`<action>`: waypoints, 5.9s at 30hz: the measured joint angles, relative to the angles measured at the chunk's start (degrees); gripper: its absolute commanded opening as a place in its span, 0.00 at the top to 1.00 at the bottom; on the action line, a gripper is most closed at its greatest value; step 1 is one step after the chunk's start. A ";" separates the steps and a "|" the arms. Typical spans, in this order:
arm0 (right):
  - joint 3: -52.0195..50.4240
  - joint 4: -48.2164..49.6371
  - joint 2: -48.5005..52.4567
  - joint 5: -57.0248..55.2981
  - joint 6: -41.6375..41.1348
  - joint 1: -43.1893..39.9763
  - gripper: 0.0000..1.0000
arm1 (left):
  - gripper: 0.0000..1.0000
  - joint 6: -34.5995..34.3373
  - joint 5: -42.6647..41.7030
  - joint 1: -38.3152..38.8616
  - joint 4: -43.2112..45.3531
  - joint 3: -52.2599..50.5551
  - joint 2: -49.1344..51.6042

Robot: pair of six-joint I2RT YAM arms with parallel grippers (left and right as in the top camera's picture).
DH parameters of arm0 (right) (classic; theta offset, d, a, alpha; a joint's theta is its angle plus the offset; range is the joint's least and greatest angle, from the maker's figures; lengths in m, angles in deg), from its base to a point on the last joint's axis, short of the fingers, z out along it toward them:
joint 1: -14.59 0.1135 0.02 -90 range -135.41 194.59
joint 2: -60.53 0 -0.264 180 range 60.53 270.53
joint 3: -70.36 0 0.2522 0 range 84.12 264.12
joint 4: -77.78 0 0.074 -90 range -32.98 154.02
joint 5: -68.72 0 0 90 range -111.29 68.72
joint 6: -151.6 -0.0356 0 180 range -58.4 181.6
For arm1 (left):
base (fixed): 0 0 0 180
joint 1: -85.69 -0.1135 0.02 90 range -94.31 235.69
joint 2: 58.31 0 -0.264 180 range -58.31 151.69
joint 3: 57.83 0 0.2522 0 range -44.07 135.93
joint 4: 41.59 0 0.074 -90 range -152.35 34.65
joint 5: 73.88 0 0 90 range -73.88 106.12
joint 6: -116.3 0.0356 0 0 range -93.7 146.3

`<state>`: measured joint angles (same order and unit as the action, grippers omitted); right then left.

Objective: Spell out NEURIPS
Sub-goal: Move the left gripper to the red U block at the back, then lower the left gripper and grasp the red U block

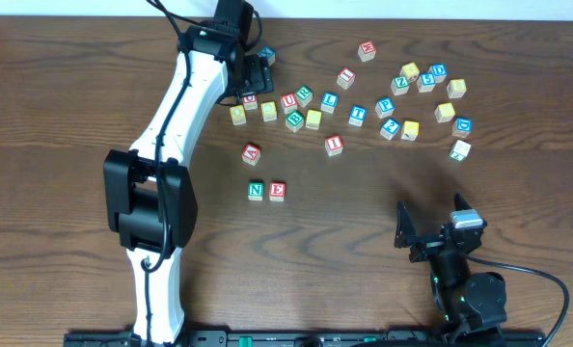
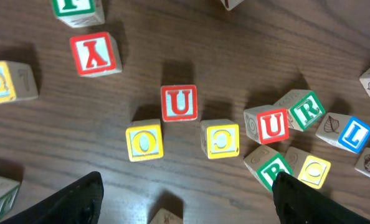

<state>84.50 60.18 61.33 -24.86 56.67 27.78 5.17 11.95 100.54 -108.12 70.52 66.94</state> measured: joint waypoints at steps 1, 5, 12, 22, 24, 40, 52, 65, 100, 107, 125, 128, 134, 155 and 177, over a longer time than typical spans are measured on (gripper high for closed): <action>0.00 0.00 0.00 0.00 0.00 0.00 0.01 | 0.15 0.22 0.00 0.00 0.42 0.02 0.44; 0.00 0.00 0.00 0.00 0.00 0.00 0.01 | 0.14 1.01 0.00 -0.02 1.14 0.42 3.08; 0.00 0.00 0.00 0.00 0.00 0.00 0.01 | 0.14 2.14 -0.02 0.00 2.71 0.42 8.79; 0.00 0.02 0.00 0.00 0.00 0.00 0.01 | 0.14 3.39 -0.20 0.04 6.84 0.44 9.49; 0.00 0.00 0.00 0.00 0.00 0.00 0.01 | 0.14 3.43 -0.17 0.04 6.97 0.44 9.49; 0.00 0.00 0.00 0.00 0.00 0.00 0.01 | 0.15 3.65 2.56 0.04 9.44 0.44 9.49; 0.00 0.00 0.00 0.00 0.00 0.00 0.01 | 0.15 3.65 3.67 0.04 9.77 0.44 10.54; 0.00 0.00 0.00 0.00 0.00 0.00 0.01 | 0.38 3.63 3.74 0.04 12.11 0.44 12.15; 0.00 0.02 0.00 0.00 0.00 0.00 0.01 | 0.39 3.34 6.10 2.51 10.25 0.44 12.15; 0.00 0.02 0.00 0.00 0.00 0.00 0.01 | 0.43 2.58 7.19 2.51 10.62 0.44 12.15; 0.00 0.00 0.00 0.00 0.00 0.00 0.01 | 0.43 -1.38 7.34 2.51 10.64 0.42 12.15; 0.00 0.00 0.00 0.00 0.00 0.00 0.01 | 0.48 -1.38 7.37 2.51 10.64 0.44 12.15; 0.00 0.00 0.00 0.00 0.02 0.00 0.01 | 0.49 -1.57 7.39 2.51 10.64 0.42 12.15; 0.00 0.00 0.00 0.00 0.00 0.00 0.01 | 0.58 -1.57 8.61 2.51 9.68 0.42 12.15; 0.00 0.00 0.00 0.00 0.00 0.00 0.01 | 0.61 -1.57 9.05 2.51 9.68 0.42 12.46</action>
<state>84.50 60.18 61.33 -24.86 56.67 27.78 3.60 21.00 103.05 -98.44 70.93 79.40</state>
